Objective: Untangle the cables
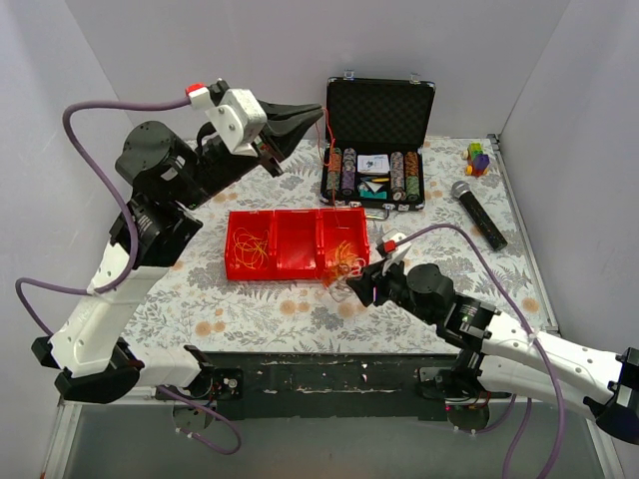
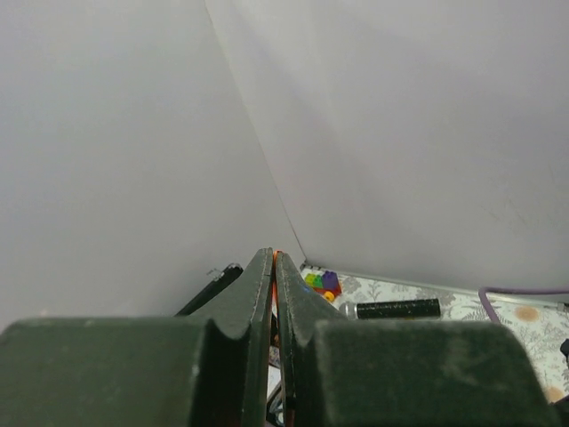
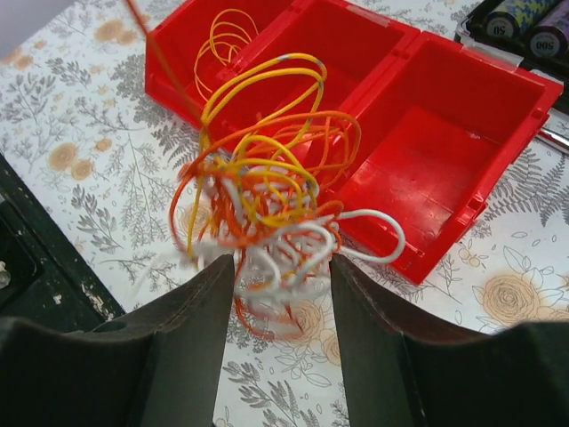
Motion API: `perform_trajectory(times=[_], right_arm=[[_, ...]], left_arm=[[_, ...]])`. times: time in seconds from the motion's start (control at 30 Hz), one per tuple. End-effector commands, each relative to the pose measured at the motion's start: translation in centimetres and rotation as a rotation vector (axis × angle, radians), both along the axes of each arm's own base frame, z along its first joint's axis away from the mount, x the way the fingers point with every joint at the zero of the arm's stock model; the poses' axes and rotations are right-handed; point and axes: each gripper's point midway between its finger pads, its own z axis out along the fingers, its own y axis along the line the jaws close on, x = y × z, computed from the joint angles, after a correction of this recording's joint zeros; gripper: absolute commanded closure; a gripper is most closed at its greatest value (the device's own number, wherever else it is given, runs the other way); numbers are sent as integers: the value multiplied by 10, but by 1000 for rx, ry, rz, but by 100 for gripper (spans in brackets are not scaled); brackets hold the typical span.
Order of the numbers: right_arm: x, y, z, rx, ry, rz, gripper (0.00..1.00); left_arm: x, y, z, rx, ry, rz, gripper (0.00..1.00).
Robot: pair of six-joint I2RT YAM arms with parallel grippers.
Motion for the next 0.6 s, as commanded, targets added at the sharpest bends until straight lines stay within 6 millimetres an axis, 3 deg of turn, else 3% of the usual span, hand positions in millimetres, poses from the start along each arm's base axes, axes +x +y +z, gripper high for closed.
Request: perform_trajectory(times=[0.0, 0.13, 0.27, 0.43, 0.57], right_arm=[[3, 1, 20, 9, -40, 0, 44], [4, 2, 42, 49, -78, 1, 42], [1, 3, 56, 74, -97, 21, 42], [-4, 6, 54, 76, -87, 54, 41], [-10, 15, 55, 103, -85, 105, 40]], left_arm=[[-23, 12, 36, -69, -81, -42, 98], [-31, 3, 17, -37, -19, -114, 98], [-36, -9, -16, 11, 72, -192, 97], [-31, -20, -57, 63, 167, -218, 98], [-27, -24, -69, 71, 199, -219, 99]])
